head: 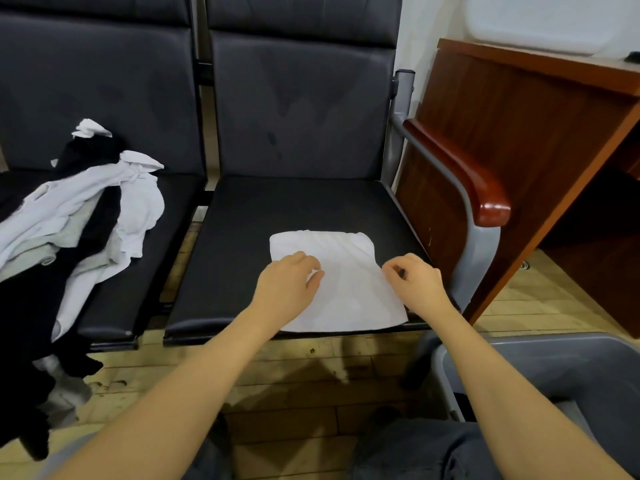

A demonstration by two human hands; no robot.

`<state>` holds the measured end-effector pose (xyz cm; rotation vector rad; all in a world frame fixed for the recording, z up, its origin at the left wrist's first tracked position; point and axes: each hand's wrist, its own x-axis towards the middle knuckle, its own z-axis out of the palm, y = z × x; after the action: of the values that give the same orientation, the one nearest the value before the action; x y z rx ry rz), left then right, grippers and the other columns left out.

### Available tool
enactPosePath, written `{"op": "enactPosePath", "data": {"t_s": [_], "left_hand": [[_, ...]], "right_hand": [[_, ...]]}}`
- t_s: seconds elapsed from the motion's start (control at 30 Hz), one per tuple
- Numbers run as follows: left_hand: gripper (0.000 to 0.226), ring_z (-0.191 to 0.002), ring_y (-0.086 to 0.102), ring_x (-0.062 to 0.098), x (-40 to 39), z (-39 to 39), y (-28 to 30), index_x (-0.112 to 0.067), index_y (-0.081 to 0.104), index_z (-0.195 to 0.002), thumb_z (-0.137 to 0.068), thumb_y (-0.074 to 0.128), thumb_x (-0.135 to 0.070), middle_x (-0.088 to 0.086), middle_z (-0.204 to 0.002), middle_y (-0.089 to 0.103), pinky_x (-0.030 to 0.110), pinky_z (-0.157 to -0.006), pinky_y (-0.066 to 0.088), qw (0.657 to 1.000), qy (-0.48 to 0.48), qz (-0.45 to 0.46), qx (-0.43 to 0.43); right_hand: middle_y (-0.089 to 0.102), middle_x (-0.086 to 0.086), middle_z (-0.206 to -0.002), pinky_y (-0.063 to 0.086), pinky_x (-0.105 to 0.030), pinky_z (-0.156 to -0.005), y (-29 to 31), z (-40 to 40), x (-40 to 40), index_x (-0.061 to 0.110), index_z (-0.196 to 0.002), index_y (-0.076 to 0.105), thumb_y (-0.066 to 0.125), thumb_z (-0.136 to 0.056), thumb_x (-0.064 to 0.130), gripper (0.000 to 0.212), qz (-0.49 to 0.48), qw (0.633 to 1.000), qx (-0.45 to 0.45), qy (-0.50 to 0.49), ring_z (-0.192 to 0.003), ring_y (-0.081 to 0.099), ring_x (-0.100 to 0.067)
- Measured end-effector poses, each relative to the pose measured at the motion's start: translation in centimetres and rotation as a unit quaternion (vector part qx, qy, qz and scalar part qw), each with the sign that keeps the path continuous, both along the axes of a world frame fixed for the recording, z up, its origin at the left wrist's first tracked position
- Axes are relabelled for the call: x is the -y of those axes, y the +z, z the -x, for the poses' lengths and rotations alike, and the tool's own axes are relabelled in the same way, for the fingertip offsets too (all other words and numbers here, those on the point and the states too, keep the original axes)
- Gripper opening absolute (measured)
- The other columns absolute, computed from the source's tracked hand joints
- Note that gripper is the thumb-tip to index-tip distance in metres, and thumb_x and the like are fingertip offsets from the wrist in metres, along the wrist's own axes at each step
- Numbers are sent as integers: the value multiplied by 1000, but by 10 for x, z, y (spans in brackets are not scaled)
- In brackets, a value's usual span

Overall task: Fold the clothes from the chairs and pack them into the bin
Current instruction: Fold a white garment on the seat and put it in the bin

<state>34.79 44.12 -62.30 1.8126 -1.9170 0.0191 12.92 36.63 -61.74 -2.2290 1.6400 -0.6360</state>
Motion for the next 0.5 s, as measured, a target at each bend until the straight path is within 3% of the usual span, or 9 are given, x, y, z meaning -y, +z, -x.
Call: {"op": "enactPosePath", "data": {"t_s": [0.13,0.2,0.3,0.4,0.5], "left_hand": [[45,-126,40,18,29,25,-8,-20,49,-132,-97,40,-45,-1,-138,47,31,-104,27,999,-4,-47,20],[61,-143,14,23,39,33,-19,-25,29,-145,-94,33,-58,1,-155,21,38,-114,10,993,-23,-104,50],[80,-143,-19,26,49,33,-37,-37,-5,-149,-83,17,-77,-1,-158,-15,50,-115,-11,974,-49,-184,119],[86,-140,-28,27,50,28,-45,-41,-15,-145,-76,13,-84,-2,-155,-25,54,-112,-15,965,-69,-207,144],[87,-139,-31,27,47,26,-46,-42,-19,-145,-76,13,-84,-3,-153,-29,54,-112,-15,960,-80,-216,160]], "right_hand": [[62,-5,-95,30,-40,-97,3,-30,40,18,-91,63,48,-97,29,20,-59,994,-37,-82,-88,53,-19],[60,-4,-102,29,-41,-99,-3,-43,59,18,-96,62,52,-95,36,21,-95,986,-73,-117,-106,51,-24],[55,-4,-102,28,-40,-94,-17,-55,77,21,-81,60,55,-93,31,17,-92,985,-59,-132,-110,46,-26],[51,-4,-107,27,-39,-93,-22,-54,88,18,-93,61,49,-96,22,13,-4,985,-31,-172,-104,46,-24],[54,-5,-104,29,-41,-94,-26,-50,93,16,-99,63,45,-99,27,20,40,980,-45,-188,-98,51,-24]]}}
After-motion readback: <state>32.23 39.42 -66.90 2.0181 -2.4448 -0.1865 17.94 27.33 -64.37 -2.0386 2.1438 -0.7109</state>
